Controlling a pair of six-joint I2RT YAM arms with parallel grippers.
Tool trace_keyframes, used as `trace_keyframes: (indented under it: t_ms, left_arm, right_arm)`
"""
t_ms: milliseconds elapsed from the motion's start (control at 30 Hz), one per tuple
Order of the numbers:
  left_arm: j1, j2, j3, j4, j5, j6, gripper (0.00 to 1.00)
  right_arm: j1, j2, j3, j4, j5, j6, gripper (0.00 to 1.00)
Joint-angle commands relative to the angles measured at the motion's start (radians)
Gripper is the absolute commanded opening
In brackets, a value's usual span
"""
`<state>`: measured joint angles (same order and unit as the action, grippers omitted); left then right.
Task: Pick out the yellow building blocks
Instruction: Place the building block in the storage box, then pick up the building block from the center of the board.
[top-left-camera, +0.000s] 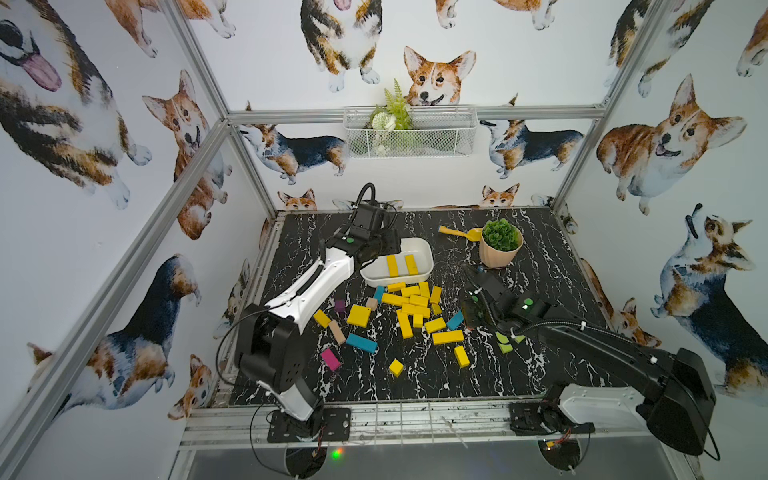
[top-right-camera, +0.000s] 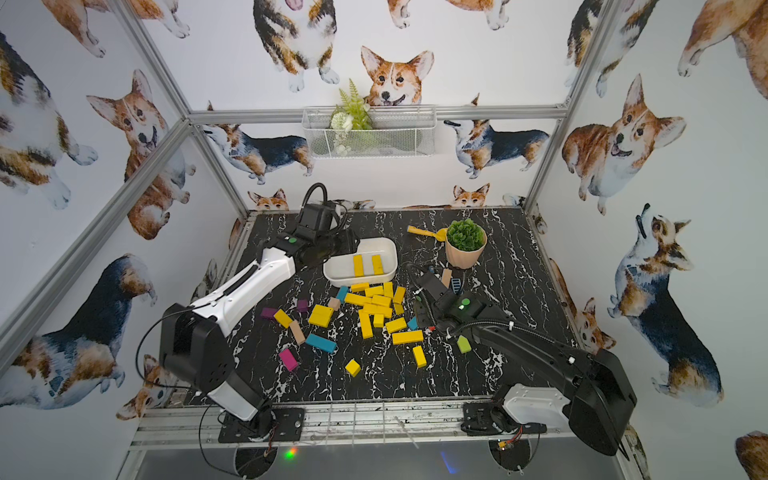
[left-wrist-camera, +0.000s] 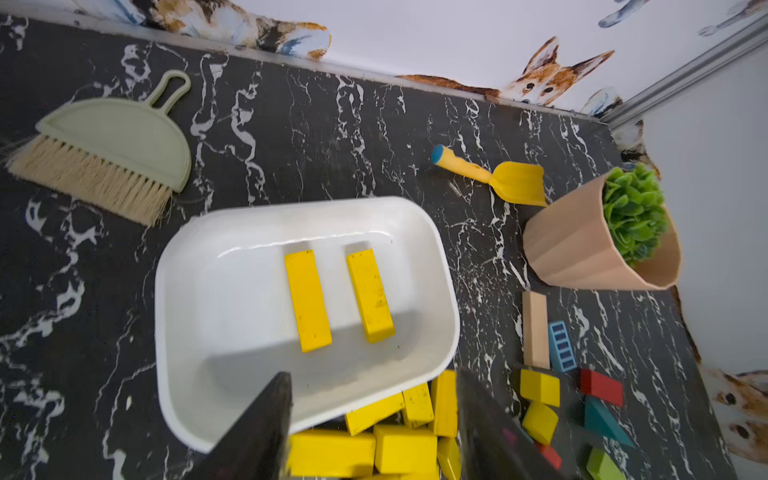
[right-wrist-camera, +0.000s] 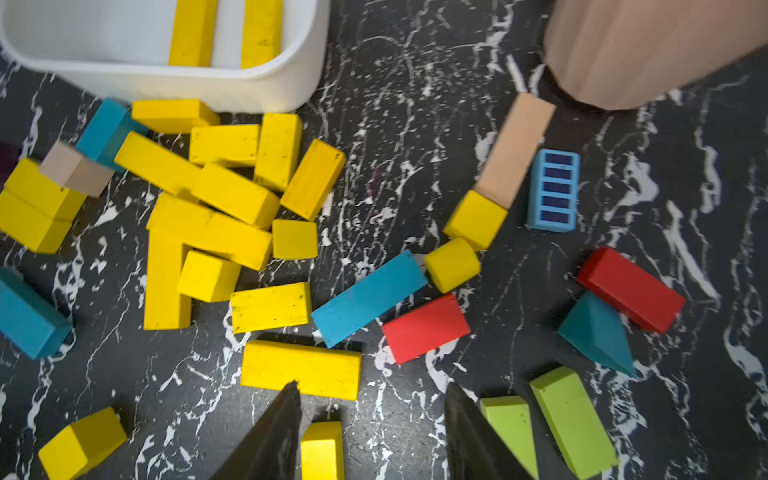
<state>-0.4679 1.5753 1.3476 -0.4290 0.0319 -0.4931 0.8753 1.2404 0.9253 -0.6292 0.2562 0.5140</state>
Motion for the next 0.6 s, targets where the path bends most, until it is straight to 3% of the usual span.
trace_keyframes:
  t_ms: [0,333,433,567]
  left_arm:
    - [0.001,-0.163,-0.176,0.051,0.0,-0.066,0.65]
    - [0.004,-0.491,-0.483,-0.064,-0.154,-0.191,0.64]
    - [0.005,-0.557,-0.568,-0.076,-0.186,-0.248,0.63]
    - [0.006,-0.631,-0.635,-0.089,-0.22,-0.321,0.63]
  right_arm:
    - [0.073,0.113,0.076,0.021,-0.096,-0.141,0.57]
    - [0.127,0.353,0.202,-0.01,-0.175,-0.206,0.58]
    - [0.128,0.41,0.256,-0.015,-0.146,-0.158,0.59]
    - [0.131,0.497,0.333,-0.043,-0.075,0.055,0.6]
